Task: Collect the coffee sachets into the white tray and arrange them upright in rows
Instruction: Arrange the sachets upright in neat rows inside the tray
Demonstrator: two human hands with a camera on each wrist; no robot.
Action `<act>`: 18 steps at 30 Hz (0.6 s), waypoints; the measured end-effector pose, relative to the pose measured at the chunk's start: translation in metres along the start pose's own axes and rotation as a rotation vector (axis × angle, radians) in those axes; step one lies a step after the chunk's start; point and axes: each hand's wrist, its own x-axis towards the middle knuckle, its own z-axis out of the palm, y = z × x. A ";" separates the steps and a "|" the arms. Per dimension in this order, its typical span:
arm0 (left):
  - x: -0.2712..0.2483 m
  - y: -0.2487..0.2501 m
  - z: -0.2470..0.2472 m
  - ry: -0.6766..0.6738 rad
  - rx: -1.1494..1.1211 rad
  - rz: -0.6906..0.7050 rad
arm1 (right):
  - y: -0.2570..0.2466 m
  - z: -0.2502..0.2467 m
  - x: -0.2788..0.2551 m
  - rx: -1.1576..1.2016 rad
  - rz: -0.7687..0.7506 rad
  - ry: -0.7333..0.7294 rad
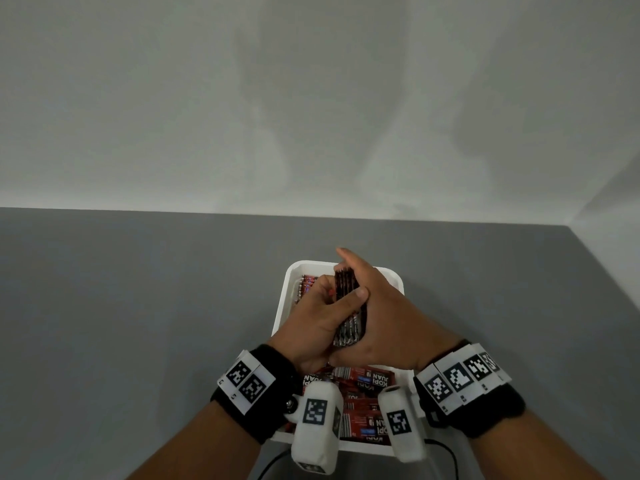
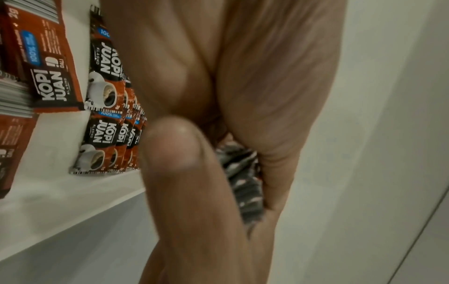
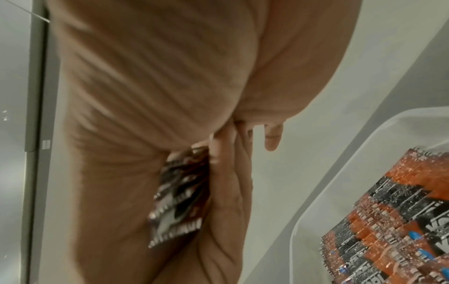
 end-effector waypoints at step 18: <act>0.010 0.011 -0.018 0.270 0.303 0.170 | 0.008 -0.009 0.003 0.377 0.262 0.294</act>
